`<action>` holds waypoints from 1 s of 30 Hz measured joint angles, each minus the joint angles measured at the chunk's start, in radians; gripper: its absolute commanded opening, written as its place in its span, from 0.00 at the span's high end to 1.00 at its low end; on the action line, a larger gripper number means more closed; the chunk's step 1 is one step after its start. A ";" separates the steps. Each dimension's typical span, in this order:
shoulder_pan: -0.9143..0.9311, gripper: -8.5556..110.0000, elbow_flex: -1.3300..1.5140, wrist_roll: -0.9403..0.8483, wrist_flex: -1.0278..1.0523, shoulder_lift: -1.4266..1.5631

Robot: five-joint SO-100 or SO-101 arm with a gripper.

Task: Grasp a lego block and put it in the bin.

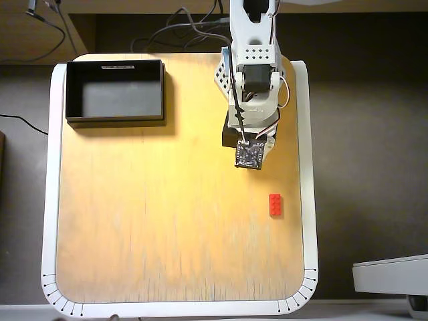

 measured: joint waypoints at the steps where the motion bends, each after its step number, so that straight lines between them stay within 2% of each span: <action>1: 0.000 0.93 0.000 0.028 0.000 0.000; 13: 0.000 0.93 -0.002 0.173 -0.002 -0.006; 30: -0.078 0.93 -0.215 0.092 -0.037 -0.449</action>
